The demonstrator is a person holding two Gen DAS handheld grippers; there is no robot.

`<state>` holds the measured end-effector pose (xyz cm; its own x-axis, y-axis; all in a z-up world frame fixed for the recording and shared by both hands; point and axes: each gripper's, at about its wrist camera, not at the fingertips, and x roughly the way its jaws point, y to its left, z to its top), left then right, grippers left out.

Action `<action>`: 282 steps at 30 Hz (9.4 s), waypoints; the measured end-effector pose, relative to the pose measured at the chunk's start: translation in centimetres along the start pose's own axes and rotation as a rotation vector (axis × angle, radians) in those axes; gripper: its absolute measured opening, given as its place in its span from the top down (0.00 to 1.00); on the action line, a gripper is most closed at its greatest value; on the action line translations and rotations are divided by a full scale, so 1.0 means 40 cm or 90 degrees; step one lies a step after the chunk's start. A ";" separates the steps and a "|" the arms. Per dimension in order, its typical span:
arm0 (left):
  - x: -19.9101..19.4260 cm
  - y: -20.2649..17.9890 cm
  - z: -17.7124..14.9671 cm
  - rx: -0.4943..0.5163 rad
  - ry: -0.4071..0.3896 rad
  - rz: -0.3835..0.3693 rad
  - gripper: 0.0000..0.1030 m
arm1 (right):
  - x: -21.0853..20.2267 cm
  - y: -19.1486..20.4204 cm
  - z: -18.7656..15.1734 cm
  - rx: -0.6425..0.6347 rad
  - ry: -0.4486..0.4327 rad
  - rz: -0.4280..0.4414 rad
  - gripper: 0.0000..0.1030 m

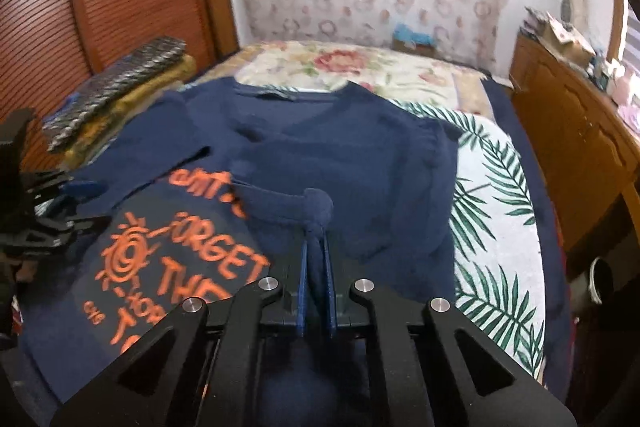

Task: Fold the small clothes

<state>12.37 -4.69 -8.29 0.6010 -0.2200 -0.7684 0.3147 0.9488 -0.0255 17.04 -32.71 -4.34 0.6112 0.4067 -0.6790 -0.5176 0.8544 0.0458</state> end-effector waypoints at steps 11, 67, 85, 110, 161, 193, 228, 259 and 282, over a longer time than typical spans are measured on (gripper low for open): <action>0.000 0.000 0.000 0.000 0.000 0.000 0.43 | -0.033 0.081 -0.111 -0.036 0.044 0.031 0.91; 0.185 0.316 0.340 -0.091 0.130 0.088 0.49 | -0.023 0.001 -0.128 -0.004 0.041 -0.076 0.42; 0.248 0.293 0.325 -0.053 0.159 0.080 0.54 | 0.111 -0.198 0.073 0.080 0.043 -0.104 0.41; -0.051 0.293 0.320 -0.050 -0.051 0.051 0.98 | 0.176 -0.184 0.193 0.094 0.019 -0.090 0.95; -0.306 0.198 -0.166 -0.089 -0.057 -0.017 0.67 | -0.359 -0.029 -0.137 0.014 -0.056 -0.082 0.44; -0.148 0.213 -0.169 -0.087 0.006 -0.012 0.59 | -0.093 -0.091 -0.192 0.035 0.109 -0.064 0.34; -0.991 0.168 0.047 -0.001 -0.493 -0.001 0.96 | -0.906 0.153 0.156 -0.108 -0.386 -0.024 0.89; -0.256 0.218 0.165 -0.040 -0.137 0.046 0.68 | -0.047 -0.269 0.198 0.034 -0.017 -0.179 0.55; -0.068 0.115 -0.021 -0.054 0.018 0.002 0.66 | -0.062 -0.206 -0.115 0.152 0.068 -0.127 0.54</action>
<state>11.59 0.45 -6.87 0.5805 -0.2123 -0.7861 0.2494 0.9654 -0.0766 17.03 -42.24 -6.43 0.6136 0.1974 -0.7645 -0.2309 0.9708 0.0653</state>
